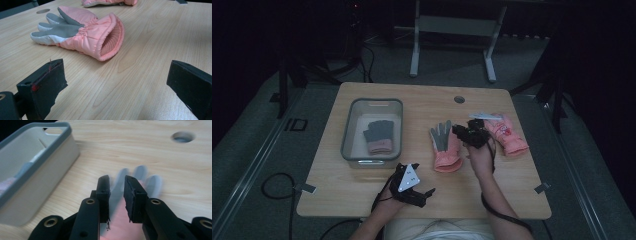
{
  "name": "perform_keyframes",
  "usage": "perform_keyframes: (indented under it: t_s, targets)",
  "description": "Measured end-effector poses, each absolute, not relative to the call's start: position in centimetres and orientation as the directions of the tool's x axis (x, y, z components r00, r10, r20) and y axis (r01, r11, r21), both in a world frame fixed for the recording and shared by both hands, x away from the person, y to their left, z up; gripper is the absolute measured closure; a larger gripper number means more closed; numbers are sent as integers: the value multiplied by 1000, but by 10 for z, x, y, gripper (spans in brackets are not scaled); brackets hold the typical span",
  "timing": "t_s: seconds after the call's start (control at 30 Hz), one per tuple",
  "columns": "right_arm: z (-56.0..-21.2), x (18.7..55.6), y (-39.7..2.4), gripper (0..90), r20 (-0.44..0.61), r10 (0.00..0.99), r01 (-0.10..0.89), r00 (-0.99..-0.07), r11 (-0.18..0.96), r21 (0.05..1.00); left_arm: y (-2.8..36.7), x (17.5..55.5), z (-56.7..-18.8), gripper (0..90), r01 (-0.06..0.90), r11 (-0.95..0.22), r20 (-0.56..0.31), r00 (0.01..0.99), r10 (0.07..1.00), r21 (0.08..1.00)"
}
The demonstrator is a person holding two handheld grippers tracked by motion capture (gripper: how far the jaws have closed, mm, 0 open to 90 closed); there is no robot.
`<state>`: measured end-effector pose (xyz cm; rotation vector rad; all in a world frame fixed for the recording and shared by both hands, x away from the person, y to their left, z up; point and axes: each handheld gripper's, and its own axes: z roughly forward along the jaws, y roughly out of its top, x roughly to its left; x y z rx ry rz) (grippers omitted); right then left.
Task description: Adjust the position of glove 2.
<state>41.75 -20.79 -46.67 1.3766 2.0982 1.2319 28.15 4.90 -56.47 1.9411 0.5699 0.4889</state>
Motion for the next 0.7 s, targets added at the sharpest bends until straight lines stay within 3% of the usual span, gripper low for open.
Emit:
perform_keyframes:
  t_s: [0.23, 0.4, 0.53, 0.7]
  targets:
    - [-459, 428, -279, 740, 68, 877, 538, -475, 228, 811, 51, 282, -565, 17, 176, -360, 80, 800, 595, 916]
    - [-467, 435, -325, 737, -38, 907, 540, -419, 282, 793, 49, 281, -565, 27, 167, -369, 93, 800, 593, 914]
    - [-478, 442, -358, 715, -113, 897, 541, -427, 353, 764, 50, 281, -565, 27, 169, -363, 89, 798, 596, 916]
    - [-483, 455, -386, 670, -134, 888, 546, -441, 384, 745, 50, 281, -565, 30, 168, -361, 91, 796, 599, 917]
